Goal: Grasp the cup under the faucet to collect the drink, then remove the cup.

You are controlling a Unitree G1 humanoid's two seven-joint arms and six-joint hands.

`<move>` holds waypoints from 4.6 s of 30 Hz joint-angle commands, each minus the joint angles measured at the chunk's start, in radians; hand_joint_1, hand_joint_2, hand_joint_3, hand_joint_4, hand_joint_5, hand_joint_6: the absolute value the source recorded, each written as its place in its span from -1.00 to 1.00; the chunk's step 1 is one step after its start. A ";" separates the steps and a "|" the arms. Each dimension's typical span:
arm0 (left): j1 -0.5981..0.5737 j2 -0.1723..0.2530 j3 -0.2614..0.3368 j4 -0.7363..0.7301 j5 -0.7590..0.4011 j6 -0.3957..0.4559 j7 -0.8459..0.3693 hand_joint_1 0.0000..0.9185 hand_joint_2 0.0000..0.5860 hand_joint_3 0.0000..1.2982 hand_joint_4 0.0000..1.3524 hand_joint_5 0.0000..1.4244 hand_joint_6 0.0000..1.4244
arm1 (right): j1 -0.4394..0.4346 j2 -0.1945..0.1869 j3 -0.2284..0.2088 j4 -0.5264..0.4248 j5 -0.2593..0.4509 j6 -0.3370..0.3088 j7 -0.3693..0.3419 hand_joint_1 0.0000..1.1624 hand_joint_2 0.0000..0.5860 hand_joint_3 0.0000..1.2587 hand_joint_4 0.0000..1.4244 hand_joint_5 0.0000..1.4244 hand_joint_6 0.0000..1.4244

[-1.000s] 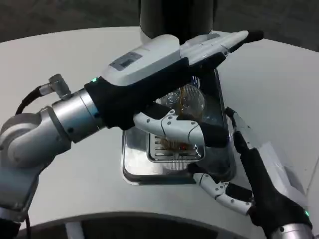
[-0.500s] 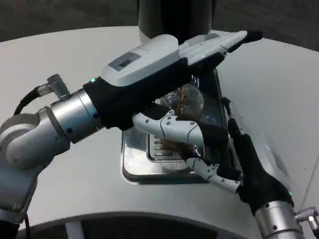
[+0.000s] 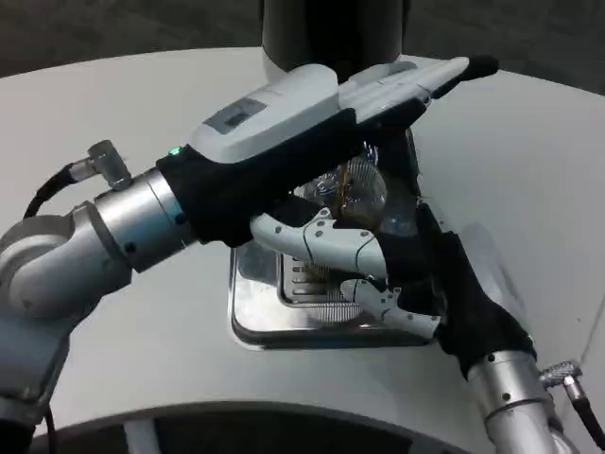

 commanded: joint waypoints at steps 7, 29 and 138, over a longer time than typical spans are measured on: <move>0.019 0.016 -0.020 -0.019 0.005 0.007 -0.022 -1.00 -0.70 -1.00 -1.00 -0.94 -0.99 | -0.068 0.007 0.020 0.091 0.028 -0.063 -0.072 0.18 -0.38 -1.00 -1.00 -1.00 -1.00; 0.026 0.032 -0.018 -0.020 -0.004 0.006 -0.027 -1.00 -0.70 -1.00 -1.00 -0.94 -0.99 | -0.156 0.031 0.030 0.255 0.081 -0.140 -0.140 0.23 -0.39 -1.00 -1.00 -1.00 -0.96; 0.739 0.163 0.396 -0.343 0.201 0.146 0.197 -1.00 -0.64 -1.00 -1.00 -1.00 -1.00 | 0.203 0.026 0.104 -0.286 0.015 -0.160 -0.054 0.91 -0.59 0.04 0.18 0.29 0.80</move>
